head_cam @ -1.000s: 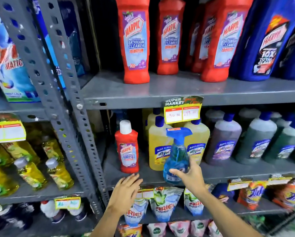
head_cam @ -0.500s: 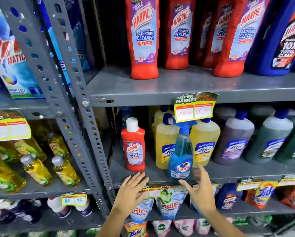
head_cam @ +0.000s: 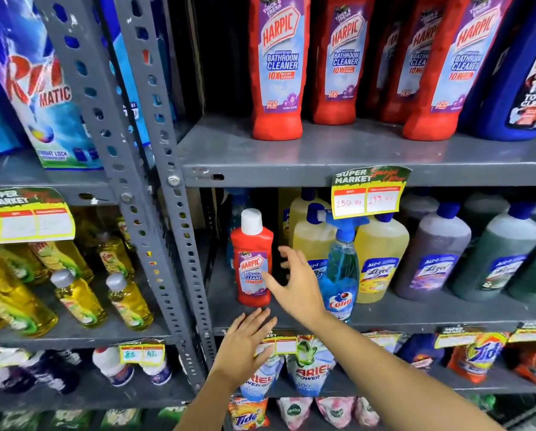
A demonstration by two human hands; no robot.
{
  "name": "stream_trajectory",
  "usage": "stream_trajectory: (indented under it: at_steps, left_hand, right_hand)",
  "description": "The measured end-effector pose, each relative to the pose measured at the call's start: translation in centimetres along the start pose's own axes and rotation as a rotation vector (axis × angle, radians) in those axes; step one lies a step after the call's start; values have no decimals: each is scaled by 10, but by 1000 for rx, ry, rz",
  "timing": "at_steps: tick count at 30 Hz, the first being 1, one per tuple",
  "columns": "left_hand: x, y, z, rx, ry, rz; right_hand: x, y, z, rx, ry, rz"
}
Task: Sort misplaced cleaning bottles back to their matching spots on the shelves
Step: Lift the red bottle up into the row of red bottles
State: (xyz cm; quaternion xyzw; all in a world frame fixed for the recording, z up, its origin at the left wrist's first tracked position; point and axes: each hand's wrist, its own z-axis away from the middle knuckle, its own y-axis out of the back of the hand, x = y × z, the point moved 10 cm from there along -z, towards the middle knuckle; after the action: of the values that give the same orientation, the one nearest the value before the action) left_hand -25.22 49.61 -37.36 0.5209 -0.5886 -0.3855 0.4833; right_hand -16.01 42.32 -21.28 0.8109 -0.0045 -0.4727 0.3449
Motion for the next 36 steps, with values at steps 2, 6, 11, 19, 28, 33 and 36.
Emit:
stream_trajectory:
  at_steps: [2, 6, 11, 19, 28, 33, 36]
  left_hand:
    - [0, 0, 1, -10, 3, -9]
    - [2, 3, 0, -17, 0, -33]
    - [4, 5, 0, -21, 1, -47]
    - [11, 34, 5, 95, -23, -3]
    - [70, 229, -37, 504, -267, -2]
    - [117, 353, -58, 801, -424, -197]
    - [104, 376, -90, 785, -305, -361]
  right_hand:
    - [3, -13, -19, -46, -38, 11]
    - [13, -35, -36, -94, -114, -99]
    - [13, -42, -36, -121, -146, -177]
    - [-39, 14, -4, -73, 42, -135]
    - [-219, 212, 24, 202, 474, -458]
    - [-258, 299, -10, 283, 513, -535]
    - [-253, 321, -45, 306, 431, -484]
